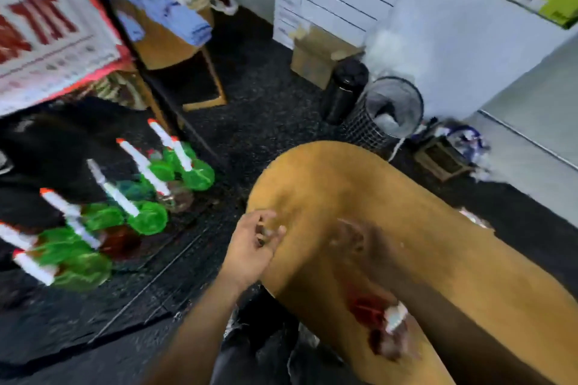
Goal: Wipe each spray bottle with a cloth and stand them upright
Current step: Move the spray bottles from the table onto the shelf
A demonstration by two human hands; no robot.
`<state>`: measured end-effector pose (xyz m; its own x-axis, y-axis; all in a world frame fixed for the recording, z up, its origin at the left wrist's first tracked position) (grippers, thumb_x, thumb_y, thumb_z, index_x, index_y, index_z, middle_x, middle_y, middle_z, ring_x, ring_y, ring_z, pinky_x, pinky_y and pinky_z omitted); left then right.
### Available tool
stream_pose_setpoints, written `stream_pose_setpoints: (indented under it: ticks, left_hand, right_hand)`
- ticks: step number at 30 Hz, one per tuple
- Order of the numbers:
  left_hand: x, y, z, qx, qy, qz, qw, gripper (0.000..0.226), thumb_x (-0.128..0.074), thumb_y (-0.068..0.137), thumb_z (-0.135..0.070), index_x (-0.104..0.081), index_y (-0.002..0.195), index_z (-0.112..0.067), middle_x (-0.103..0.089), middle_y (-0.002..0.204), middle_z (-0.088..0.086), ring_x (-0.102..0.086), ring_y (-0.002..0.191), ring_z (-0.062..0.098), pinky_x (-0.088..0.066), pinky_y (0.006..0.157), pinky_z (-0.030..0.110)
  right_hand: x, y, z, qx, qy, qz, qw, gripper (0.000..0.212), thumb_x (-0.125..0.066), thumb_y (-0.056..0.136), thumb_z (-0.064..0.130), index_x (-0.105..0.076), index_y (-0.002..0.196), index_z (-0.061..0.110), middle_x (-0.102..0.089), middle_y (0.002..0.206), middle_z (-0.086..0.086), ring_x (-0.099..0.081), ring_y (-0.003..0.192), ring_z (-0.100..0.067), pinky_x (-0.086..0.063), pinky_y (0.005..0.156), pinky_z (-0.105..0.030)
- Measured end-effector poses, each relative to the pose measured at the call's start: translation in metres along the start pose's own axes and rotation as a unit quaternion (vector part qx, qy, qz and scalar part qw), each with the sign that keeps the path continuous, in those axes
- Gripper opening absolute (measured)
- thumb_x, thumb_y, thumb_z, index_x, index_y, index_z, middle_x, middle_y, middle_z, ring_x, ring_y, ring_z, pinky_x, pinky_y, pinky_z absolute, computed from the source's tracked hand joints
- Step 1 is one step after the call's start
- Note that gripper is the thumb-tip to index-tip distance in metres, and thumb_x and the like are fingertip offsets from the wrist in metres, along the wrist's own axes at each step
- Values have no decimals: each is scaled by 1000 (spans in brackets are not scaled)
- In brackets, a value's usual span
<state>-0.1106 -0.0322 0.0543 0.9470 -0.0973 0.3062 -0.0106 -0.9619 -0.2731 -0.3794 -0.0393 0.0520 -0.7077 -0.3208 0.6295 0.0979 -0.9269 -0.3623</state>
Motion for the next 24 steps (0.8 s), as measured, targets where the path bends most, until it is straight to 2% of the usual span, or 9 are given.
stream_pose_setpoints:
  ticks: [2,4,8,11,14,17,20,23,24]
  left_hand:
    - [-42,-2,-8,-4,28,38,999,26,-73,99,-23,-56,108,-42,-61,119,5,-67,93,21,-48,72,9]
    - [-81,-5,-10,0,40,79,996,23,-73,99,-29,-58,110,-42,-59,122,4,-65,93,14,-48,75,10]
    - [-145,-23,-2,14,89,169,982,23,-68,99,-47,-55,118,-46,-57,128,-12,-65,108,6,-57,90,30]
    - [-192,-42,7,53,131,232,962,36,-65,100,-50,-54,133,-40,-54,122,-23,-59,105,-3,-50,80,16]
    - [-238,-59,16,70,156,288,942,43,-66,100,-48,-53,139,-34,-56,126,-14,-61,105,0,-49,81,15]
    - [-270,-69,26,64,174,314,931,40,-66,99,-53,-57,131,-31,-65,119,-11,-65,99,2,-54,86,18]
    - [-292,-74,38,77,178,323,926,55,-60,94,-67,-59,136,-31,-70,113,-11,-68,100,7,-59,94,32]
    - [-306,-76,31,81,148,336,926,24,-62,103,-48,-69,111,-26,-74,93,-9,-68,84,1,-54,80,23]
    - [-310,-75,29,78,138,337,928,21,-61,105,-43,-71,104,-25,-73,88,-7,-67,80,2,-54,77,25]
  right_hand:
    - [27,-27,-38,-42,-4,-22,999,51,-81,85,49,-62,132,44,-63,116,16,-68,93,-3,-60,84,-32]
    - [47,-54,-73,-82,0,-22,996,50,-78,88,48,-60,135,40,-62,112,18,-66,95,-5,-57,87,-32]
    - [65,-100,-130,-127,-6,-28,992,49,-74,92,48,-59,137,35,-65,116,9,-66,91,-1,-50,77,-23]
    - [64,-127,-161,-145,-7,-21,989,57,-70,92,55,-57,142,31,-61,118,10,-66,90,0,-51,74,-18]
    - [55,-150,-188,-163,19,-10,986,57,-71,92,53,-59,141,26,-62,115,10,-67,92,-6,-59,81,-32]
    - [43,-165,-208,-180,40,-11,983,57,-74,91,51,-63,138,23,-61,111,9,-66,95,-10,-58,86,-42]
    - [36,-170,-218,-186,35,0,982,58,-72,91,53,-61,140,24,-60,114,8,-63,97,-10,-57,88,-38]
    - [34,-173,-223,-192,39,5,981,58,-72,91,53,-59,141,26,-58,116,8,-61,98,-10,-56,89,-34]
    - [34,-173,-224,-194,42,10,980,59,-72,91,54,-59,141,27,-57,116,8,-61,98,-10,-57,89,-35]
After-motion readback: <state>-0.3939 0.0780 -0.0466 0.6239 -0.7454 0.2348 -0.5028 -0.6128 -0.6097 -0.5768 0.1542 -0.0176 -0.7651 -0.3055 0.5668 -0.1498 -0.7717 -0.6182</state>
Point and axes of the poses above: each hand's wrist, its own y-axis towards the middle knuckle, its own x-axis out of the back of the hand, z = x × y, the point moved 4 cm from there along y, towards the middle knuckle
